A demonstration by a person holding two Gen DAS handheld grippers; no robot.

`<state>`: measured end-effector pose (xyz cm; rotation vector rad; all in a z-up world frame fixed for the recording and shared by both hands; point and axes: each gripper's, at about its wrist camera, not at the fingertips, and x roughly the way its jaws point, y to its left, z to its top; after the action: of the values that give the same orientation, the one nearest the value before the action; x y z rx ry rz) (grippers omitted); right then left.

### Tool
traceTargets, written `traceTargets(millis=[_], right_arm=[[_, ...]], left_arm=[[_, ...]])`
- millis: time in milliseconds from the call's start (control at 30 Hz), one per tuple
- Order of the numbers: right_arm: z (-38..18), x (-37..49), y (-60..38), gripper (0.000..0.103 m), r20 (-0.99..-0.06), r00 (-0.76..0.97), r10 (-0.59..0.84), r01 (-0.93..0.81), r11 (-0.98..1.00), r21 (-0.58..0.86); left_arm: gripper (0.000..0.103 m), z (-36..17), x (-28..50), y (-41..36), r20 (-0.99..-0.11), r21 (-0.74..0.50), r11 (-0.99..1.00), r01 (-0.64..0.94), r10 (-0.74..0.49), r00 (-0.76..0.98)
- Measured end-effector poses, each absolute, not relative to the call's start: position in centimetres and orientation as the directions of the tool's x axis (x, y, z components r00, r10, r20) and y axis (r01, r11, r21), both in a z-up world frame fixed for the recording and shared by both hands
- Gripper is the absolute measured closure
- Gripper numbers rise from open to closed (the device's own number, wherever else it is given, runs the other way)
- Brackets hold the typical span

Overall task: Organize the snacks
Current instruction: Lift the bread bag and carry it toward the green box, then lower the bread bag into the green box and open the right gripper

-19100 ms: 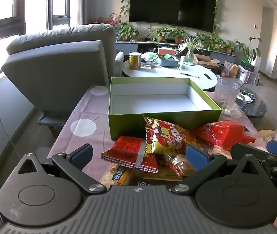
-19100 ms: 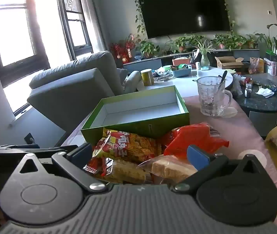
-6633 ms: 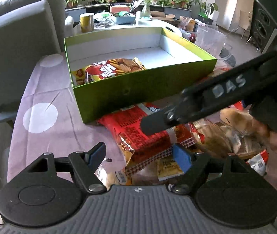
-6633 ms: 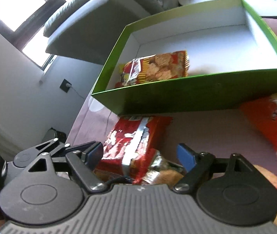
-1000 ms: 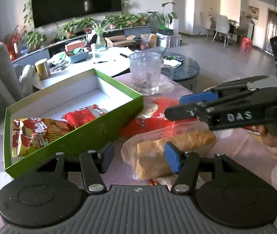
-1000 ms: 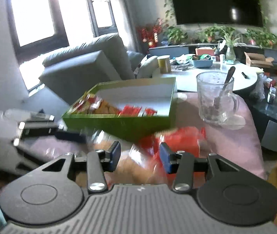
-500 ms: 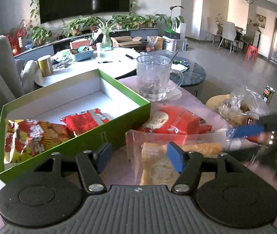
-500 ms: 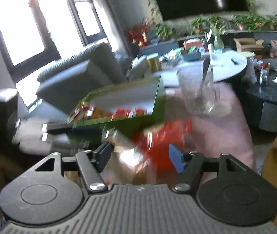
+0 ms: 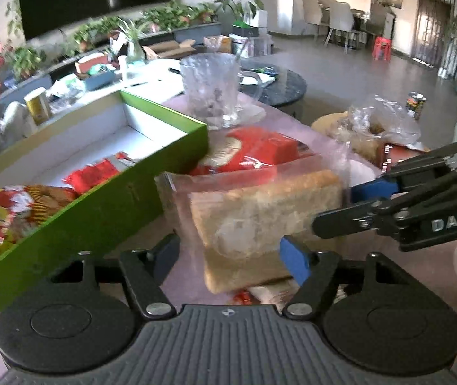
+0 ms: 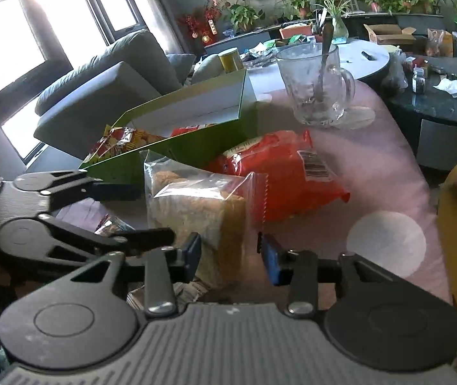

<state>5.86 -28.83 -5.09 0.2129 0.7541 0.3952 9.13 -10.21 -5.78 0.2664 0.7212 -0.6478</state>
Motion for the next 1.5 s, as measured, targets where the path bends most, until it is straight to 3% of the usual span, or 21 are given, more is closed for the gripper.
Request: traceTargets(millis=[233, 467, 900, 1500], right_arm=[[-4.8, 5.6, -28.1, 0.039, -0.620, 0.655, 0.432, -0.270, 0.900, 0.341], [-1.6, 5.5, -26.7, 0.039, -0.552, 0.693, 0.464, -0.322, 0.884, 0.339], [2.2, 12.9, -23.9, 0.039, -0.451, 0.705, 0.547, -0.446, 0.837, 0.318], [0.3, 19.4, -21.6, 0.039, -0.510, 0.684, 0.522, -0.448, 0.852, 0.272]], left_arm=[[0.048, -4.6, 7.6, -9.5, -0.664, 0.010, 0.790, 0.613, -0.453, 0.594], [0.048, -1.1, 6.2, -8.0, -0.570, 0.058, 0.830, 0.555, -0.429, 0.700], [0.048, 2.3, 11.9, -5.3, -0.494, 0.076, 0.905, 0.418, -0.330, 0.804], [0.048, -0.4, 19.6, -3.9, -0.556, 0.011, 0.945, 0.327, -0.266, 0.787]])
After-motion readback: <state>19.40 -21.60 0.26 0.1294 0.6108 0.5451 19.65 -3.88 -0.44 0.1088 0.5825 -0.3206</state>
